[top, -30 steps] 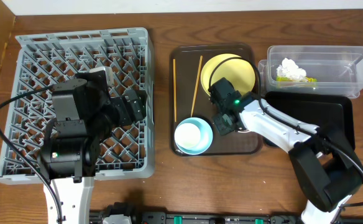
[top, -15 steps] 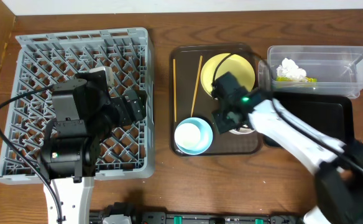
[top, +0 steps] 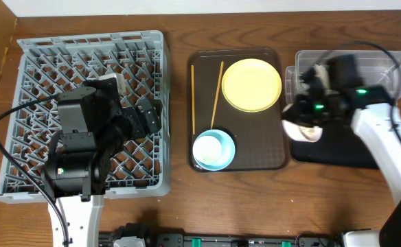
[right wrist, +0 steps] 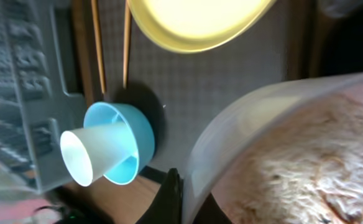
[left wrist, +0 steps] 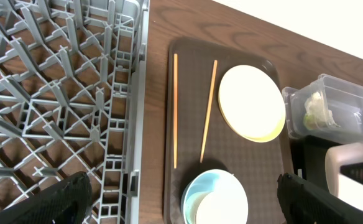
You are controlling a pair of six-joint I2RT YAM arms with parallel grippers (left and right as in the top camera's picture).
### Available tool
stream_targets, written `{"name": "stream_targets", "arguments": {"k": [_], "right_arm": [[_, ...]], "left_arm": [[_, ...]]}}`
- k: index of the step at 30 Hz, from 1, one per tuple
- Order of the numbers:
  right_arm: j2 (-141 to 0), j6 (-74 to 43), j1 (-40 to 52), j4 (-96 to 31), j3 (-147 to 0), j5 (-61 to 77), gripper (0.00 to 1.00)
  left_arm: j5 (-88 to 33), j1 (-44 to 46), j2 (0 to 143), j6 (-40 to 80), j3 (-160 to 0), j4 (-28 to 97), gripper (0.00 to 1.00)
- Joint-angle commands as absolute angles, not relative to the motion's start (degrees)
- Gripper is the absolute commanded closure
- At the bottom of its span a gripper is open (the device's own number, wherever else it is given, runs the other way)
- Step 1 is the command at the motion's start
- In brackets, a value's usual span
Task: Sort waste into correct bins and load items into the dishwasher
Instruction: 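Tip the pink bowl over the black tray to pour out rice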
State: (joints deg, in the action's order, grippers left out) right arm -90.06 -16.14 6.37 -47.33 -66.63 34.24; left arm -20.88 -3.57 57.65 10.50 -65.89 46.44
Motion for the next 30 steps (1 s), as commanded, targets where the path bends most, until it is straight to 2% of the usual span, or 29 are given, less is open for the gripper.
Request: {"name": "stream_targets", "arguments": {"k": [1,2,4,11,14,27,30], "right_arm": [[-91.8,-8.1,-3.4,-41.6,-61.2,57.6,0.99],[-92.8,-6.0,-8.1,-37.1,-58.4,67.2,0.99],[-94.8,-5.9,-14.2,-32.9,-55.3,73.4,0.99],[-99.7,-4.6,-22.7,-21.6,-49.5,85.6,0.99],[-101.1,-3.3,-24.2,-18.2,-48.5,87.8,0.99],[-101.0,1.0,-22.9,-17.6,-48.4,89.3,0.99],[-100.6,-2.2,-22.7,-17.6,-48.5,89.4,0.99]], "left_arm": [[-21.4,-3.4,57.6,10.2,-66.9,46.5,0.04],[-21.4,-3.4,57.6,10.2,-66.9,46.5,0.04],[-21.4,-3.4,57.6,10.2,-66.9,46.5,0.04],[-21.4,-3.4,57.6,10.2,-66.9,46.5,0.04],[-21.4,-3.4,57.6,10.2,-66.9,46.5,0.04],[-21.4,-3.4,57.6,10.2,-66.9,46.5,0.04],[-21.4,-3.4,57.6,10.2,-66.9,46.5,0.04]]}}
